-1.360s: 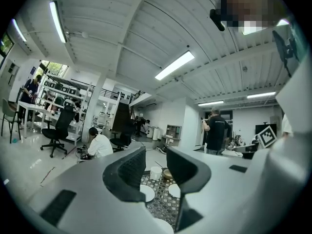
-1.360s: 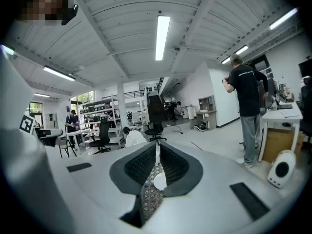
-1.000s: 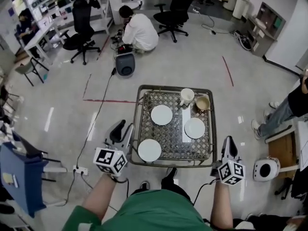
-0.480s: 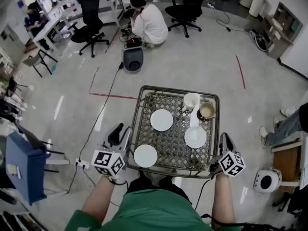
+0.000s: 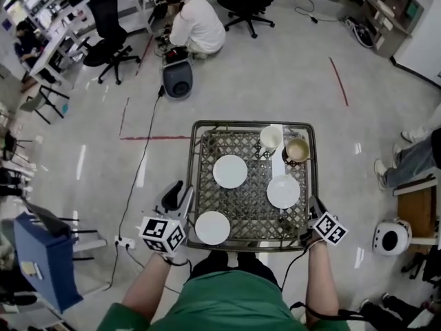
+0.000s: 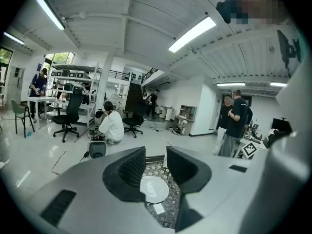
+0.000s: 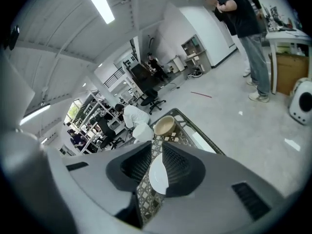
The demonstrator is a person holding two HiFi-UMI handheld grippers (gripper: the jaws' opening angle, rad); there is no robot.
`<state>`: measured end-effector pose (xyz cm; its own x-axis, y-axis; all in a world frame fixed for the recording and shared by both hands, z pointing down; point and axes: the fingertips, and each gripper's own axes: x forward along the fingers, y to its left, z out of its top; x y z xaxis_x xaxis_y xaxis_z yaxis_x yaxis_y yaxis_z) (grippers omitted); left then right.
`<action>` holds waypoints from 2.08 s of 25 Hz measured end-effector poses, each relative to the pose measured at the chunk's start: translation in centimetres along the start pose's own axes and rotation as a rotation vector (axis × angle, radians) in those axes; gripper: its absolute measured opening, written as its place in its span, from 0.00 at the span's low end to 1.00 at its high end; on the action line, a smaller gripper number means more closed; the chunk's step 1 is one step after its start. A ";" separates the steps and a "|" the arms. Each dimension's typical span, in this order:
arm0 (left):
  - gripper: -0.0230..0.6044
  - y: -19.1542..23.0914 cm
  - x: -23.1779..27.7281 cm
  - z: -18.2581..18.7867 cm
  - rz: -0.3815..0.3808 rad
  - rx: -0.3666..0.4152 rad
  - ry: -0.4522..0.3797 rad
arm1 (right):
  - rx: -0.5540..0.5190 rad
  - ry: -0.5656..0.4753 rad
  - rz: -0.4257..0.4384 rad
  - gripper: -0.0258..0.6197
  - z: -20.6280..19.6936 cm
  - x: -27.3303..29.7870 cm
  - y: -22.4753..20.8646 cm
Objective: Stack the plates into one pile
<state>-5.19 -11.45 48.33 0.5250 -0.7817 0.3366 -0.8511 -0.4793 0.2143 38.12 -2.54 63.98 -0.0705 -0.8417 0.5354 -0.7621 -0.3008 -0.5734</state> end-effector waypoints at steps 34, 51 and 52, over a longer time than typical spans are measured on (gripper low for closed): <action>0.27 1.9 0.2 -2.3 0.051 -0.037 0.100 | 0.449 0.178 -0.045 0.19 -12.7 9.3 -8.0; 0.27 1.7 -1.5 -2.3 0.064 -0.031 0.055 | 0.400 0.085 0.071 0.08 -8.7 8.2 -4.2; 0.27 1.7 -1.6 -2.4 0.060 -0.035 0.052 | 0.393 0.082 0.078 0.08 -8.5 8.1 -3.9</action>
<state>-7.42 -10.02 50.39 0.4735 -0.7865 0.3965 -0.8807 -0.4173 0.2240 35.03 -4.36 75.79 -0.1819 -0.8349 0.5194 -0.4495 -0.3992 -0.7991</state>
